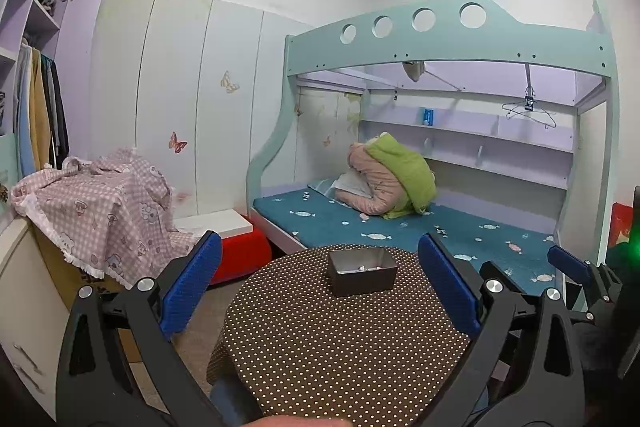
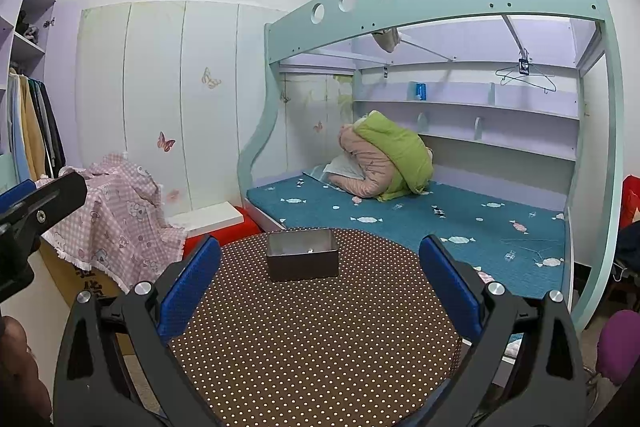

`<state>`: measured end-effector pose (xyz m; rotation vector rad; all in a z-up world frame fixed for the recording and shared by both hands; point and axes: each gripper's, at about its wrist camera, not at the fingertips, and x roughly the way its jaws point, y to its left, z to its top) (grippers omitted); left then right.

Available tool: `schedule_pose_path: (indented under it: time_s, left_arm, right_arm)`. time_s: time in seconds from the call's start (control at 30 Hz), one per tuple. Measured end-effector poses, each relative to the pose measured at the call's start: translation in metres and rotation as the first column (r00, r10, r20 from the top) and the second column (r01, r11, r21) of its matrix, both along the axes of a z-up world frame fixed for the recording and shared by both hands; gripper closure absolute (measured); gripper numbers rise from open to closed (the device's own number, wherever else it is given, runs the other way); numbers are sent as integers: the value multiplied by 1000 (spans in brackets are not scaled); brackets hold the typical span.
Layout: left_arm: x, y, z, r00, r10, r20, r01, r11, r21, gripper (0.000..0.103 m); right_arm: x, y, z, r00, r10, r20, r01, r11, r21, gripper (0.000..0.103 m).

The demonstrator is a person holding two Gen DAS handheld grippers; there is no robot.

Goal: Organize jewelry

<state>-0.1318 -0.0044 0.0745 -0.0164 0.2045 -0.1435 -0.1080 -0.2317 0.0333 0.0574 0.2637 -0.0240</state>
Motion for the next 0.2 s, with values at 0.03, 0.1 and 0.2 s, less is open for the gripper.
schedule_pose_path:
  time_s: [0.03,0.1,0.2]
  left_arm:
    - [0,0,0,1000,1,-3,-1,1000,-1,5]
    - [1,1,0,1000,-1,-9,1,1000,-5,5]
    - [2,2,0,1000,7,-9,-7,1000,-2,5]
  right_arm:
    - [0,0,0,1000,2,-1,-2,1000,0,8]
    - [-1,-1,-1,1000,2,0,-2,1000,0,8]
    - [-1,-2,-1,1000,4,-2,-4,1000,2,8]
